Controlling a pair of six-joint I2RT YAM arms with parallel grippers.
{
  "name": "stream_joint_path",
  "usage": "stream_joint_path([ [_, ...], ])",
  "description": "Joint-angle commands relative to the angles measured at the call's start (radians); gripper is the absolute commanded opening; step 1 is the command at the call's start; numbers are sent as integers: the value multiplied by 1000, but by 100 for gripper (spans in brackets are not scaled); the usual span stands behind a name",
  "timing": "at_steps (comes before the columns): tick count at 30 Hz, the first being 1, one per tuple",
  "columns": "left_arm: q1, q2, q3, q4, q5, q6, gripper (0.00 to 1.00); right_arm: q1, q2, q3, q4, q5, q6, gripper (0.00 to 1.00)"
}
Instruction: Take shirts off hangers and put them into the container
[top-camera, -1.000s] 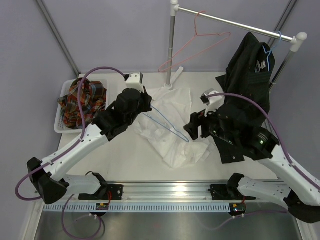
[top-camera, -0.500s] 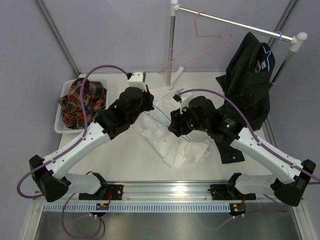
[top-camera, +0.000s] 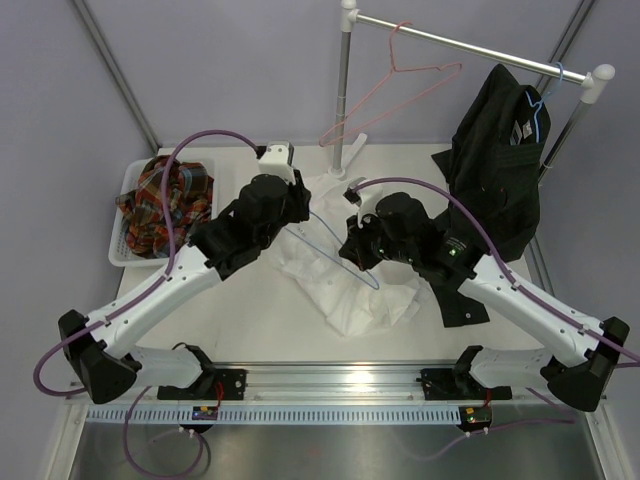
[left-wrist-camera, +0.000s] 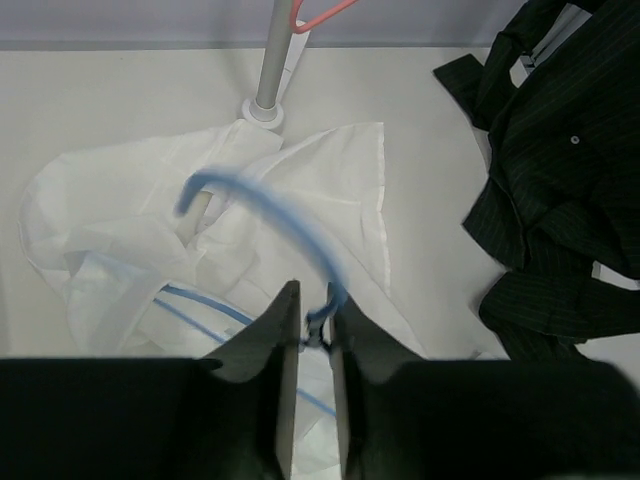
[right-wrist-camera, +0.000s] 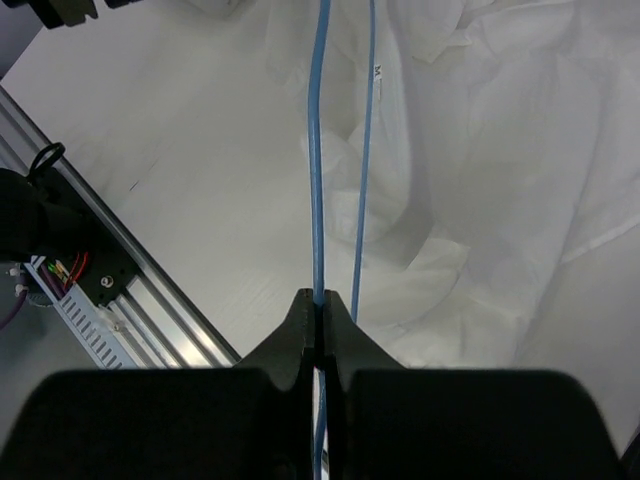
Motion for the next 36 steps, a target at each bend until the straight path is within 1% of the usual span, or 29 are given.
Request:
stream_joint_path([
  [1, -3, -65, 10, 64, -32, 12, 41, 10, -63, -13, -8, 22, 16, 0],
  [2, -1, -73, 2, 62, -28, 14, 59, 10, -82, -25, -11, 22, 20, 0],
  [3, -1, -88, -1, 61, -22, 14, 83, 9, -94, -35, -14, 28, 23, 0],
  [4, -1, -97, -4, 57, -17, 14, 92, 10, -105, -45, -22, 33, 32, 0],
  [5, -1, -107, -9, 53, -16, 8, 98, 10, -128, -70, -26, 36, 36, 0],
  [12, 2, -196, -12, -2, 4, 27, 99, 10, -255, -160, -94, 39, 75, 0],
  [16, 25, -232, -30, -41, 20, 37, 99, 9, -356, -168, -182, 116, 102, 0],
  [18, 74, -246, -44, -64, 29, 35, 99, 9, -412, -141, -227, 137, 104, 0],
  [19, 95, -248, -53, -77, 49, 35, 99, 10, -427, -109, -279, 145, 105, 0],
  [20, 139, -248, -55, -91, 58, 38, 99, 10, -458, -90, -304, 153, 102, 0],
  [23, 192, -248, -61, -147, 70, 76, 99, 10, -510, -1, -394, 185, 102, 0],
  [27, 210, -272, -108, -162, 23, 130, 99, 10, -535, 122, -499, 325, 142, 0],
  [28, 213, -281, -122, -160, 2, 133, 99, 10, -515, 164, -550, 420, 162, 0],
  [29, 215, -285, -142, -160, -8, 135, 99, 10, -501, 182, -577, 467, 171, 0],
  [30, 215, -285, -151, -159, -25, 135, 99, 10, -484, 200, -615, 549, 181, 0],
  [32, 216, -282, -167, -159, -35, 139, 99, 10, -435, 244, -640, 611, 213, 0],
  [35, 218, -278, -179, -160, -38, 152, 99, 10, -374, 295, -677, 747, 276, 0],
  [36, 220, -283, -182, -159, -42, 152, 99, 10, -355, 306, -692, 836, 296, 0],
])
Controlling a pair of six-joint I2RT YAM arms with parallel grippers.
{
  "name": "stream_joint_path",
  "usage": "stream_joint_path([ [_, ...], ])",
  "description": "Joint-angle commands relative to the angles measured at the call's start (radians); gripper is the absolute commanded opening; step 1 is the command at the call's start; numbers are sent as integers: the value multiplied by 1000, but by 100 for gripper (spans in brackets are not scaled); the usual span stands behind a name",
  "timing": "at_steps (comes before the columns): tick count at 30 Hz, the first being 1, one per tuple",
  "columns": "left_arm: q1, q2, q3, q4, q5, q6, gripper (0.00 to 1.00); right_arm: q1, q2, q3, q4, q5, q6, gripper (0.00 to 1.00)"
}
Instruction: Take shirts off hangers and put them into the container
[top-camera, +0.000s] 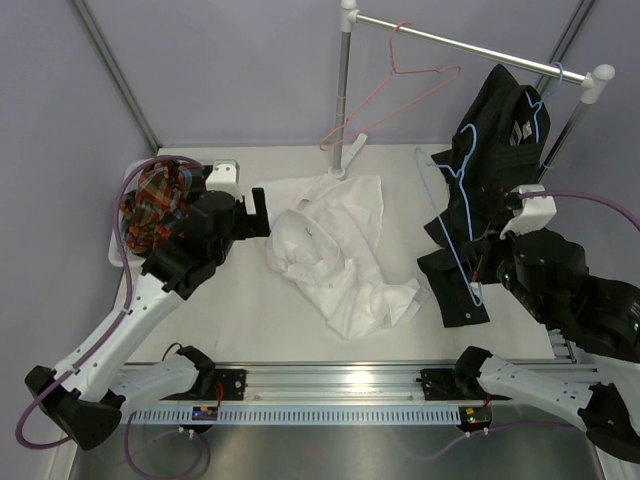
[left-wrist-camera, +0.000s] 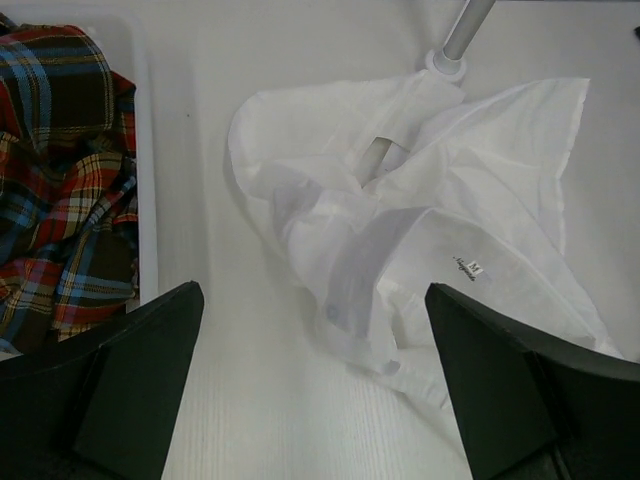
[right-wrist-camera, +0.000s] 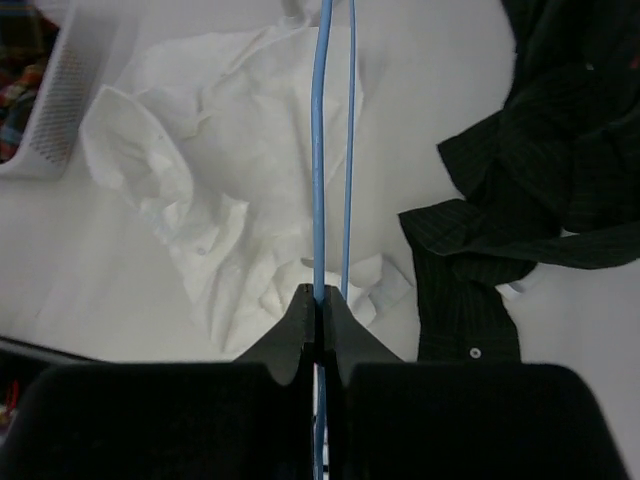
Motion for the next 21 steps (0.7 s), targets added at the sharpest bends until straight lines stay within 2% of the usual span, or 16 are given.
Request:
stream_joint_path([
  [1, 7, -25, -6, 28, -41, 33, 99, 7, 105, 62, -103, 285, 103, 0],
  [3, 10, -37, -9, 28, -44, 33, 99, 7, 131, 84, -95, 341, 106, 0],
  [8, 27, -50, -21, 30, -45, 42, 99, -50, 217, 159, 62, 354, -5, 0],
  [10, 34, -48, -22, 30, -33, 35, 99, -93, 246, 165, 150, 305, -65, 0],
  [14, 43, -39, -27, 28, -25, 30, 99, -254, 301, 197, 234, 185, -124, 0],
  [21, 66, -30, -27, 28, 43, 16, 99, -360, 413, 291, 303, 148, -196, 0],
])
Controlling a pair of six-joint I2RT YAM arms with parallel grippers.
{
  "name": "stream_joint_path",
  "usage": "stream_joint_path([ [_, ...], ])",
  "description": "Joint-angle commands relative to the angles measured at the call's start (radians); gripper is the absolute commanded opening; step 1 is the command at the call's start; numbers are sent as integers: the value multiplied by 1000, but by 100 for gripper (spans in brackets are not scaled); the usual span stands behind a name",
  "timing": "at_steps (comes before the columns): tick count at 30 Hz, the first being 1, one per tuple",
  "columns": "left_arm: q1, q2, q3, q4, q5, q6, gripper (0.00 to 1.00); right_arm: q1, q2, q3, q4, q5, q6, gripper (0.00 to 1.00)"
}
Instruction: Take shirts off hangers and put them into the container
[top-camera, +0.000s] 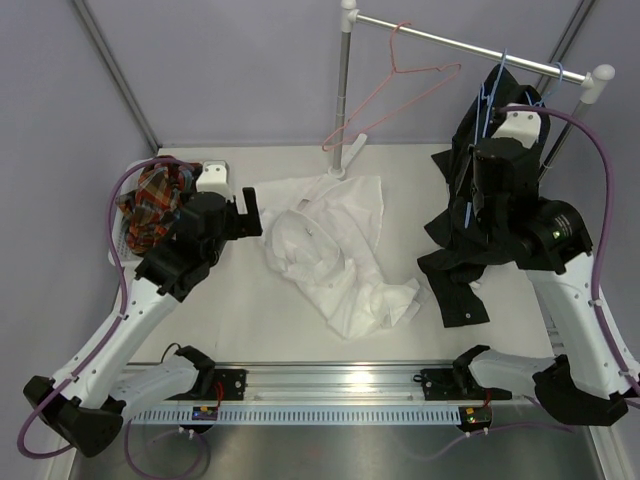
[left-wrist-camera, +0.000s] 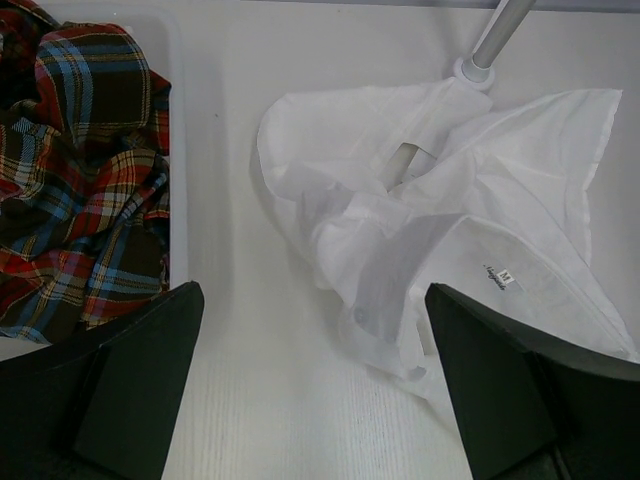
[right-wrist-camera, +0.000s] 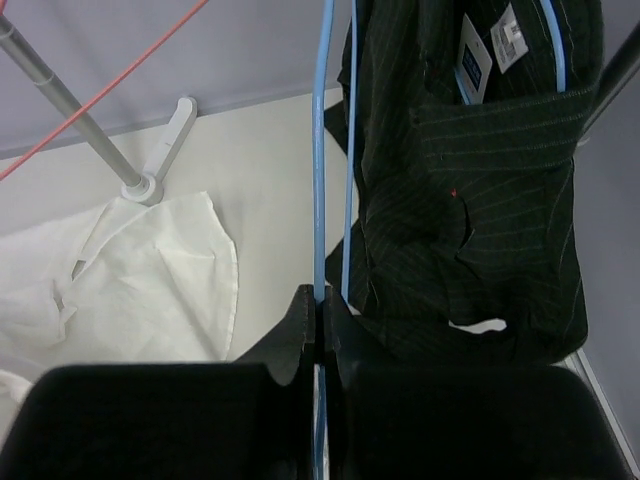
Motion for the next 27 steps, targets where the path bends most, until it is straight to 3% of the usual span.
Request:
stream_joint_path([
  [1, 13, 2, -3, 29, 40, -3, 99, -43, 43, 79, 102, -37, -75, 0],
  [12, 21, 5, -9, 28, 50, -9, 99, -184, 201, 194, 145, -243, -112, 0],
  [27, 21, -6, -11, 28, 55, -7, 99, -244, 253, 125, 187, -383, -104, 0],
])
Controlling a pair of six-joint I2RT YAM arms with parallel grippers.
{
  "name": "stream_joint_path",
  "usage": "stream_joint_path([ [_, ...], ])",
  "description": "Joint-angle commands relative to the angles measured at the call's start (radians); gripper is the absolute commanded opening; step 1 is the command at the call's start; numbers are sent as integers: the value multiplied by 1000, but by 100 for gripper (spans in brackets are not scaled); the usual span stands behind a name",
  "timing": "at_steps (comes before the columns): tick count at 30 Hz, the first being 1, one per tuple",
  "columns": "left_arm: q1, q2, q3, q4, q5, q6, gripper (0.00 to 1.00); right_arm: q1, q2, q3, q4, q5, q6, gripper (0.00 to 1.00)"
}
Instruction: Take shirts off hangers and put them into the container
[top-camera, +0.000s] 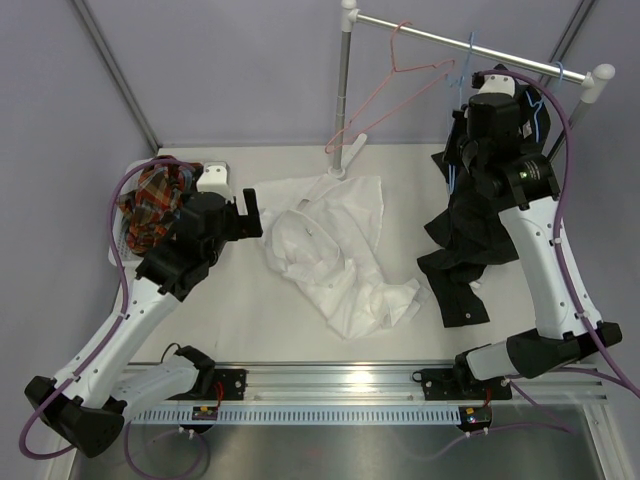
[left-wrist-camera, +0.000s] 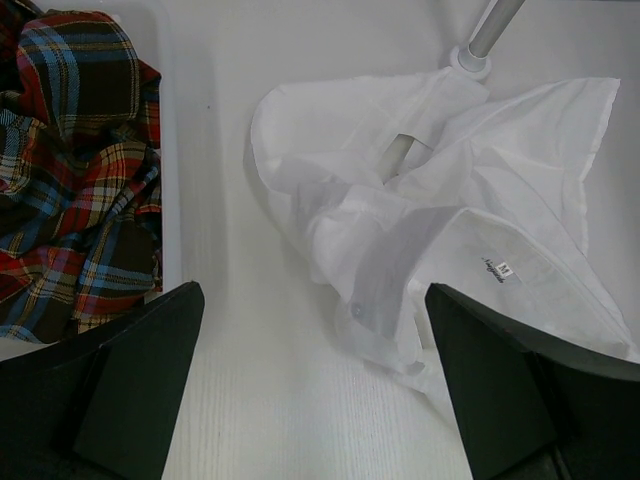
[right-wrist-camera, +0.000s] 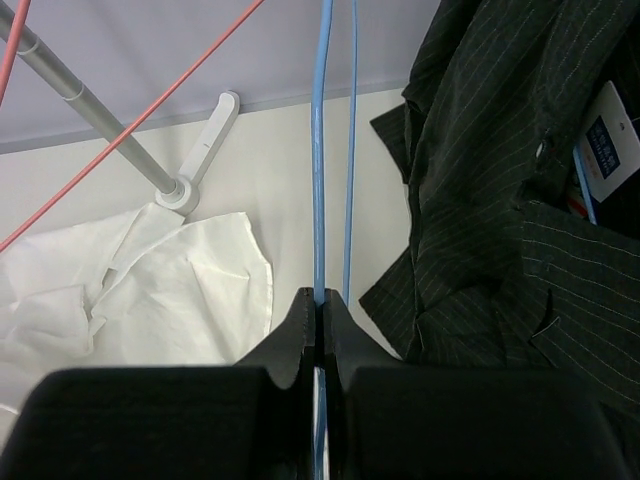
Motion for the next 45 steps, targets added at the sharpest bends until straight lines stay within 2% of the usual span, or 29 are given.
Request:
stream_joint_path([
  [1, 5, -7, 0, 28, 17, -3, 99, -10, 11, 13, 49, -42, -15, 0],
  [13, 5, -17, 2, 27, 22, 1, 99, -10, 45, -14, 91, -75, 22, 2],
  [14, 5, -17, 2, 27, 22, 1, 99, -10, 45, -22, 99, -81, 25, 5],
  [15, 5, -15, 2, 27, 25, 1, 99, -10, 41, -32, 110, -100, 29, 18],
  [16, 5, -13, 2, 27, 26, 1, 99, -10, 40, -37, 113, -110, 33, 26],
  [22, 5, 8, 5, 28, 79, 10, 99, -8, -29, -80, 136, -172, 49, 68],
  [25, 5, 20, 7, 31, 137, 5, 99, -8, -101, -111, 138, -202, 49, 82],
  [30, -23, 65, 20, 30, 227, -13, 99, -8, -280, -201, 142, -239, 51, 93],
  [35, -174, 97, 23, 32, 194, -87, 99, -8, -457, -348, 165, -293, 78, 98],
  [41, -426, 164, 5, 36, 8, -244, 99, -8, -647, -580, 182, -367, 106, 99],
  [45, -582, 252, 25, 36, -134, -327, 99, -10, -702, -678, 185, -408, 111, 99],
])
